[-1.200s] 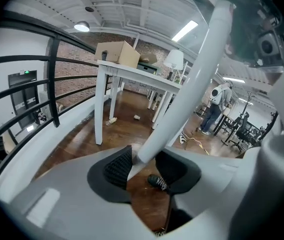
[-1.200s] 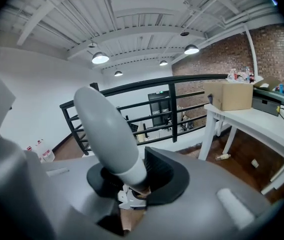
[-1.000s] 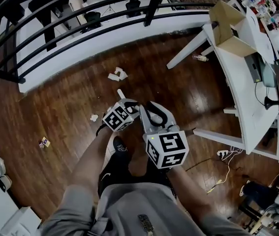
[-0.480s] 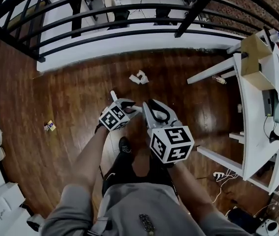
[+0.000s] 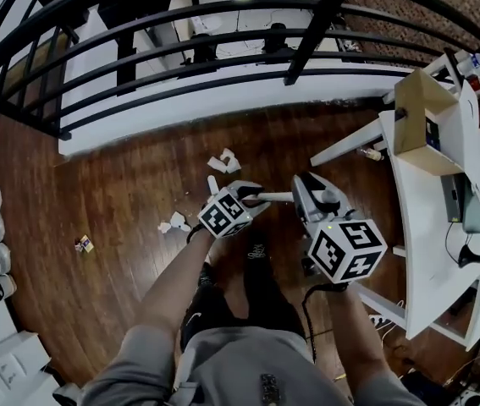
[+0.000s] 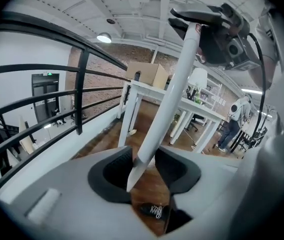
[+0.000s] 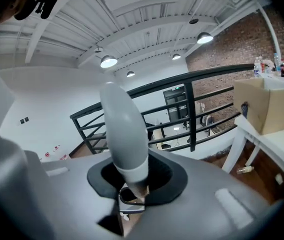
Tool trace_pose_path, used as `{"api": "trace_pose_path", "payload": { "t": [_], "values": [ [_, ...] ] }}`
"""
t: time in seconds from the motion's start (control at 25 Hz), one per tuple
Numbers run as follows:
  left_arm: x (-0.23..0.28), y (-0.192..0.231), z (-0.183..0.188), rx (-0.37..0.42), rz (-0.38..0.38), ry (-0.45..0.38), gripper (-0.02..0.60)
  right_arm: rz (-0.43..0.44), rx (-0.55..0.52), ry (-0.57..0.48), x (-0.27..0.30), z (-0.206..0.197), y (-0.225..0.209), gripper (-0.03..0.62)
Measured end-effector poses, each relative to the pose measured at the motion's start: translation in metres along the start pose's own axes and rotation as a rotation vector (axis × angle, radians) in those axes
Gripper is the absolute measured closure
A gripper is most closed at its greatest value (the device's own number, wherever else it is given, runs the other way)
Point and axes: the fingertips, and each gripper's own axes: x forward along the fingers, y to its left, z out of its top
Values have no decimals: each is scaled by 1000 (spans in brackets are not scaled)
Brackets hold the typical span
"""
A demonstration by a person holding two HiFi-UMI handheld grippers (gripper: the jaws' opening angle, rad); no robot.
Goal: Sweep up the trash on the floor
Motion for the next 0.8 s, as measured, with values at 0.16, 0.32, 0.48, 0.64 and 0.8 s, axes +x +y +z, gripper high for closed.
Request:
{"api": "trace_pose_path", "payload": {
  "t": [0.16, 0.32, 0.48, 0.64, 0.8],
  "values": [
    [72, -14, 55, -1, -93, -44, 439, -69, -28, -25, -15, 30, -63, 531],
    [122, 5, 87, -9, -104, -57, 439, -74, -100, -30, -2, 48, -106, 531],
    [165, 35, 121, 16, -97, -90, 437, -86, -106, -47, 15, 70, -156, 531],
    [184, 80, 131, 10, -27, -113, 436, -48, -129, -59, 47, 78, -176, 530],
    [171, 126, 118, -27, 55, -107, 433, 29, -139, -45, 88, 77, -167, 530]
  ]
}}
